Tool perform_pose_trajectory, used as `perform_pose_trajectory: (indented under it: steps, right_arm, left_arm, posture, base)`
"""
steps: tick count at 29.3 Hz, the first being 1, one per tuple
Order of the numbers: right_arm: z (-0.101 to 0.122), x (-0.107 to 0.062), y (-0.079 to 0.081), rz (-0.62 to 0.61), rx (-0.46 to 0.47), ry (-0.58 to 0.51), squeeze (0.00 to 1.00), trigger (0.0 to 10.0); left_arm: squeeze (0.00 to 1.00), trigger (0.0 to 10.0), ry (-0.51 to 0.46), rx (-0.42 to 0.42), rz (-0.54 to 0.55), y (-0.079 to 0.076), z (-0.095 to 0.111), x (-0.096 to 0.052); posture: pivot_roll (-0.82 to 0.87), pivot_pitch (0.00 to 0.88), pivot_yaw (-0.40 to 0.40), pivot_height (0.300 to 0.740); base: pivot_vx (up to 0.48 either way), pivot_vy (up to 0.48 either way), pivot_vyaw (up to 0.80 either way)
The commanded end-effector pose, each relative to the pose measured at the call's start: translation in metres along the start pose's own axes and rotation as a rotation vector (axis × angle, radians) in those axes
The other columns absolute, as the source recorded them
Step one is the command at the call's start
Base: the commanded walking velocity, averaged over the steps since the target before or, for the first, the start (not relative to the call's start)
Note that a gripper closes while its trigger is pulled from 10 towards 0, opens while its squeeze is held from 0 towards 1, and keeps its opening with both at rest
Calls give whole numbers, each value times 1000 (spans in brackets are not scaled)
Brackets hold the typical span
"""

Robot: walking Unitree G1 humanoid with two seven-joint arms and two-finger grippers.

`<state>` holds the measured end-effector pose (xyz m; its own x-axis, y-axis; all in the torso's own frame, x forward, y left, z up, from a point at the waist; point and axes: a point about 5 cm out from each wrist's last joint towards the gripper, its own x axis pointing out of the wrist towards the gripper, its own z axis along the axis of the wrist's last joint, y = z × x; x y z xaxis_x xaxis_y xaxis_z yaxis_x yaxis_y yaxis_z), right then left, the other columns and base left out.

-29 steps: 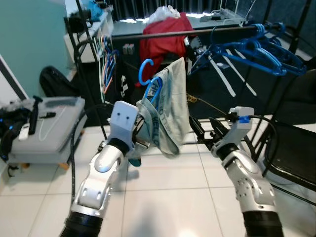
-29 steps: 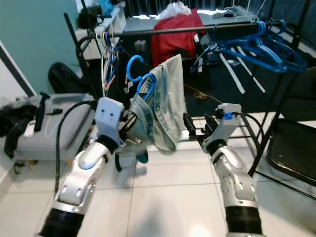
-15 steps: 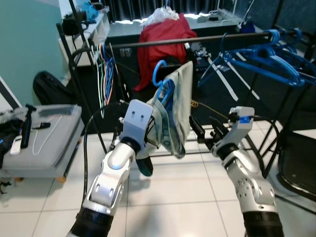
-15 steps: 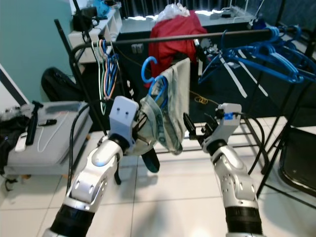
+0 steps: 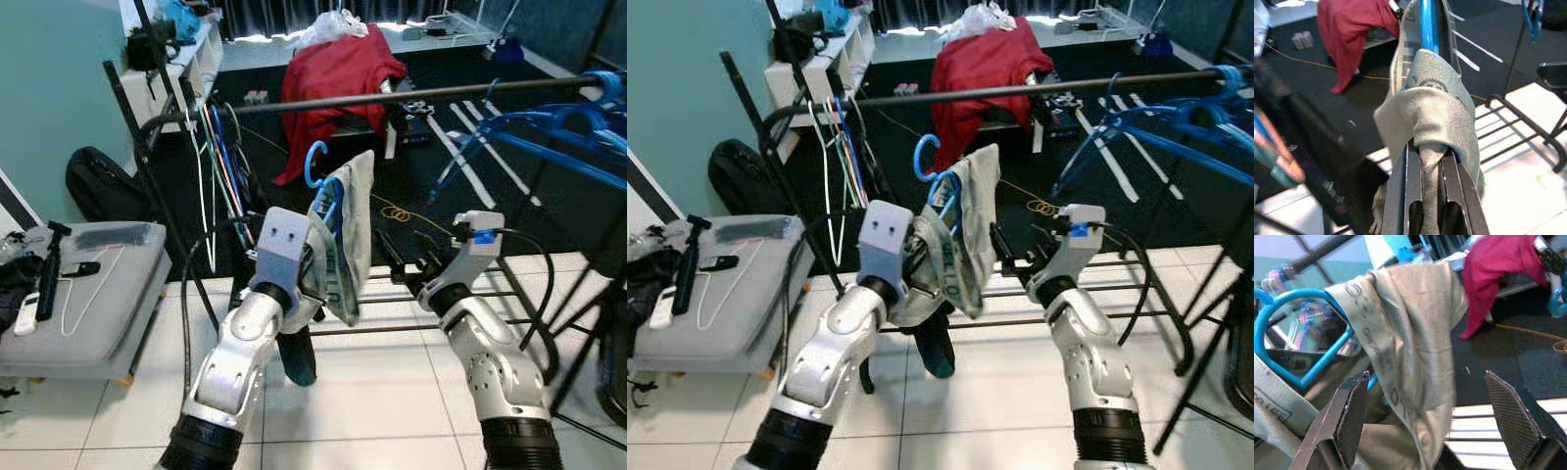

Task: Hang hanger

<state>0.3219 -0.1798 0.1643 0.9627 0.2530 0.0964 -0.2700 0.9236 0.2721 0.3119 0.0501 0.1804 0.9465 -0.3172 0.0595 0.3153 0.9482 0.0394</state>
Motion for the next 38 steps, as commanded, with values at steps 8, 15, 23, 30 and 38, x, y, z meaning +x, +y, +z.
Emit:
perform_pose_trajectory:
  steps: [8, 15, 23, 30, 38]
  right_arm:
    - [0, 2, 4, 8, 14, -3, 0, 10000]
    - [-1, 3, 4, 6, 18, -3, 0, 10000]
    - [-1, 3, 5, 6, 20, -1, 0, 10000]
    - [-3, 3, 4, 5, 22, 2, 0, 10000]
    - [-2, 3, 4, 3, 23, 4, 0, 10000]
  left_arm:
    - [0, 10000, 28, -54, 15, 0, 2, 0]
    - [0, 10000, 66, -196, -41, -21, 12, 3]
    - [0, 10000, 36, -300, -103, -40, 25, 4]
    - [0, 10000, 23, -278, -102, -41, 23, 2]
    - [0, 10000, 279, -194, -138, -52, -16, -9]
  posture:
    - [-127, 95, 88, 740]
    - [-127, 95, 88, 740]
    - [-130, 88, 88, 740]
    - [-131, 86, 91, 740]
    - [-126, 91, 89, 740]
  base:
    - [435, 0, 0]
    - [444, 0, 0]
    - [447, 0, 0]
    - [238, 0, 0]
    - [0, 0, 0]
